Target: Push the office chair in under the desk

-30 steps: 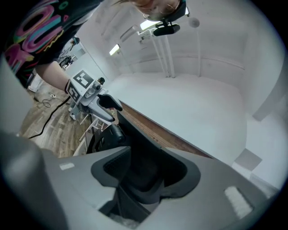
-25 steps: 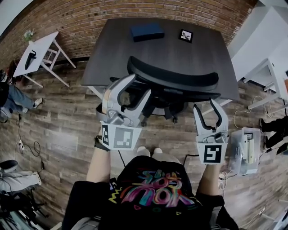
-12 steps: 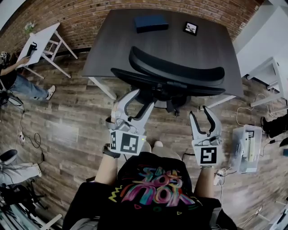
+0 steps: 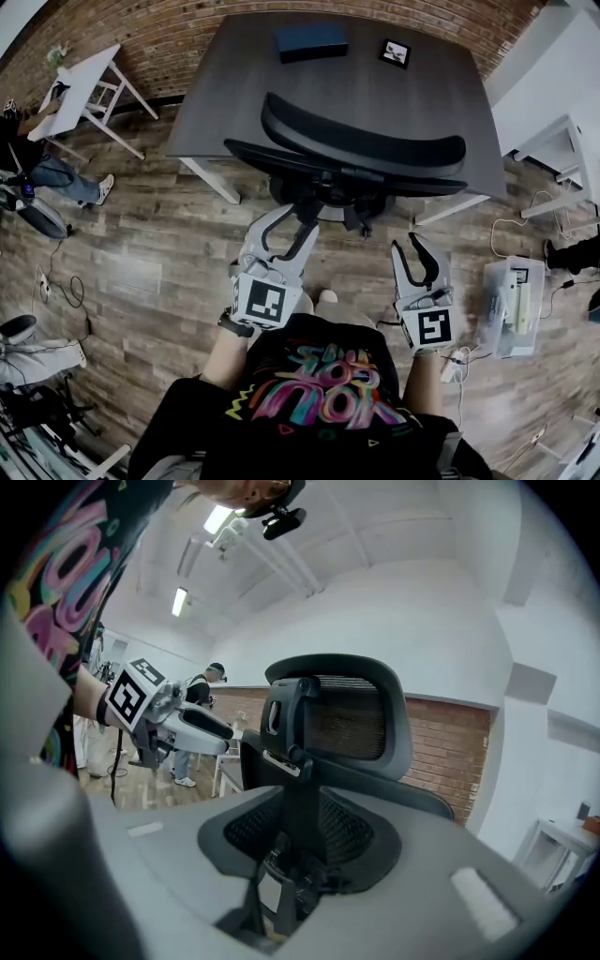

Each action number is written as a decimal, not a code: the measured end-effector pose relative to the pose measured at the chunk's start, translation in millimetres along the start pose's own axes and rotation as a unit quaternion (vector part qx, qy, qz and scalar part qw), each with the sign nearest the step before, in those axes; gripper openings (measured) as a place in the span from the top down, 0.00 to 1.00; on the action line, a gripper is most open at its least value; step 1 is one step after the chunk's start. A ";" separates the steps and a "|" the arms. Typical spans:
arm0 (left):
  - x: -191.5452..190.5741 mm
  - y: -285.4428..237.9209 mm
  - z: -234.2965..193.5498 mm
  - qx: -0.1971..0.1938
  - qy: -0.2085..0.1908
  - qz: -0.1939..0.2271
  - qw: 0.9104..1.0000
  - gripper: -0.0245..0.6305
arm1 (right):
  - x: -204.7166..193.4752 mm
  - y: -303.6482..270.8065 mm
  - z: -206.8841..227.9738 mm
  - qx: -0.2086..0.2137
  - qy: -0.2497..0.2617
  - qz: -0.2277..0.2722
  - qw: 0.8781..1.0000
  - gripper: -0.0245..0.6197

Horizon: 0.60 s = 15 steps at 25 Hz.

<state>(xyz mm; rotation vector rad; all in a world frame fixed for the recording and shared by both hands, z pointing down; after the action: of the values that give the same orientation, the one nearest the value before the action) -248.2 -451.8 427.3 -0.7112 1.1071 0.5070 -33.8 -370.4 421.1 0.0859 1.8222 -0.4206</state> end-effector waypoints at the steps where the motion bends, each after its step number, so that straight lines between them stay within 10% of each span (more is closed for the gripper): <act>1: -1.4 -0.2 2.7 -0.003 -0.002 -0.002 1.000 0.70 | -0.7 0.3 -0.6 0.004 -0.004 0.006 1.000 0.79; 15: 6.1 1.6 10.5 -0.037 0.049 0.047 0.997 0.96 | -1.8 -9.6 -8.5 0.022 -0.053 0.015 0.998 0.96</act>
<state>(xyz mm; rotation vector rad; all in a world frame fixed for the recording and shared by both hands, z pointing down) -240.5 -442.8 424.0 -0.7583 1.2235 0.6014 -43.7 -376.2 427.1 0.1180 1.7062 -0.4358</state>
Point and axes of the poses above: the fingertips, and each gripper's own axes: y backward along the fingers, z to its right, x out of its top, the point moved 6 cm from there along y, backward along the fingers, and after that the axes turned 3 degrees about -z, right-handed, at the moved point
